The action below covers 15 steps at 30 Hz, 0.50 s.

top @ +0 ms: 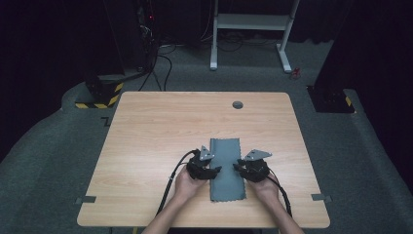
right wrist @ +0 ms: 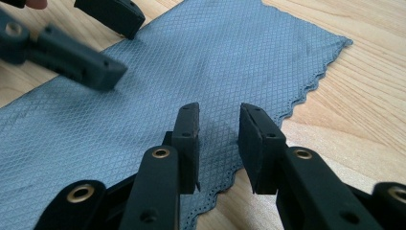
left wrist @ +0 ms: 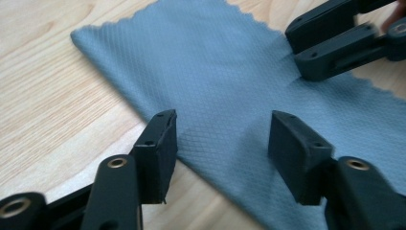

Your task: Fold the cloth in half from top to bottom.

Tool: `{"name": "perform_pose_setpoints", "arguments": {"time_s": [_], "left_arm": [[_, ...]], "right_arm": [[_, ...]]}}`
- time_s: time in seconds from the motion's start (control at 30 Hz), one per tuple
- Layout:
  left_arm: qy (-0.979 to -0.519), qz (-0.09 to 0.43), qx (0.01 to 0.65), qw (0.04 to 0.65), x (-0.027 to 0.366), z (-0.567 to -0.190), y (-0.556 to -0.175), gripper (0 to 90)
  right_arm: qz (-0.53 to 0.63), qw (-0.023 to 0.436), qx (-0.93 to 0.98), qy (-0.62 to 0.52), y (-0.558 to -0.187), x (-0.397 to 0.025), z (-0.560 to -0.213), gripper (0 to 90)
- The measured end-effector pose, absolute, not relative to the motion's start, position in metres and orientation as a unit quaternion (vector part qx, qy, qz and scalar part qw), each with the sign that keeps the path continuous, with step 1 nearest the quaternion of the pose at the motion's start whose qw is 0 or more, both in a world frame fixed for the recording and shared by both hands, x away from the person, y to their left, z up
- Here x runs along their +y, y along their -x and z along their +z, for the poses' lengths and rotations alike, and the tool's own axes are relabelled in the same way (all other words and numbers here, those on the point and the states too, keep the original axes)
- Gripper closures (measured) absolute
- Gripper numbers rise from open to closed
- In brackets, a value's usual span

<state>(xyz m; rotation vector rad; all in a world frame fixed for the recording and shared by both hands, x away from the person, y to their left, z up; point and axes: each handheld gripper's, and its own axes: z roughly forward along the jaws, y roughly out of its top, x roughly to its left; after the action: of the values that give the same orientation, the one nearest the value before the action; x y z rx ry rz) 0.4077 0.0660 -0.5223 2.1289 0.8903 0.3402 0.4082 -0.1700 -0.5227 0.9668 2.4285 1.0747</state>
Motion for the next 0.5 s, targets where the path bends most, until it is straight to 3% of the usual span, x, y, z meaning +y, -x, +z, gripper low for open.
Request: {"name": "perform_pose_setpoints", "arguments": {"time_s": [0.33,0.5], "left_arm": [[-0.826,0.163,0.380,0.382,0.083,-0.518,-0.410,42.5],[-0.818,0.171,0.399,0.377,0.080,-0.515,-0.425,42.4]], "right_arm": [[0.386,0.137,0.842,-0.352,-0.409,-0.172,-0.522,66.4],[0.402,0.133,0.829,-0.365,-0.414,-0.179,-0.520,72.4]]}}
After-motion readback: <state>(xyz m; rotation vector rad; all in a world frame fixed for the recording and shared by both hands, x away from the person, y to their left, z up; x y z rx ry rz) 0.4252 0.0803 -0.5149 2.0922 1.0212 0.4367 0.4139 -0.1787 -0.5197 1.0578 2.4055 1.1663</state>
